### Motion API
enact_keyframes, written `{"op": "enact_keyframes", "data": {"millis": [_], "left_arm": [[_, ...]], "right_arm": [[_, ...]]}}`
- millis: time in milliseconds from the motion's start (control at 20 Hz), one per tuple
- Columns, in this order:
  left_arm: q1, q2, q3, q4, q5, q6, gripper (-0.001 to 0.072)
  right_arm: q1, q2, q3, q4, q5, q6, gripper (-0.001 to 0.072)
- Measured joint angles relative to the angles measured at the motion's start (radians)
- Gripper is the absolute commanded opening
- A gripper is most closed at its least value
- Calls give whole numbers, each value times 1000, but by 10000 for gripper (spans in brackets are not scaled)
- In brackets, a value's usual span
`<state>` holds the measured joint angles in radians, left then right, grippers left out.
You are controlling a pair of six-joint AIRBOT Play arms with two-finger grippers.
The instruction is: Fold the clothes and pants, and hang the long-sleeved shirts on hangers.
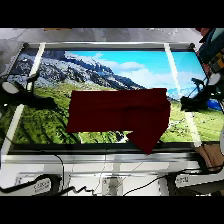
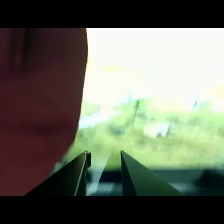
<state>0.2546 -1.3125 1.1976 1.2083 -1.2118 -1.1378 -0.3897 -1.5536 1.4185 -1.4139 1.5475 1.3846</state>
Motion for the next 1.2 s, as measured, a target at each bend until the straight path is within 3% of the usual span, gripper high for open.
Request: {"op": "enact_keyframes", "data": {"millis": [250,400,450,650,850,900,1000,1200], "left_arm": [[32,203,0,90,-43,0,359],[39,261,0,108,-65,0,359],[39,269,-2,112,-71,0,359],[42,286,-30,120,-84,0,359],[42,290,-89,122,-84,0,359],[42,288,-108,122,-79,-1,358],[42,280,-146,122,-64,-1,358],[42,241,-233,123,0,-1,358]], "right_arm": [[-135,158,-280,224,48,-148,240],[-168,237,-502,311,-14,-196,393],[-173,252,-566,342,-43,-210,411],[-183,283,-785,493,-198,-270,407],[-187,291,-903,534,-314,-293,403],[-186,293,-919,546,-327,-300,394],[-186,293,-941,554,-350,-319,192],[-186,293,-967,583,-390,-370,163]]}}
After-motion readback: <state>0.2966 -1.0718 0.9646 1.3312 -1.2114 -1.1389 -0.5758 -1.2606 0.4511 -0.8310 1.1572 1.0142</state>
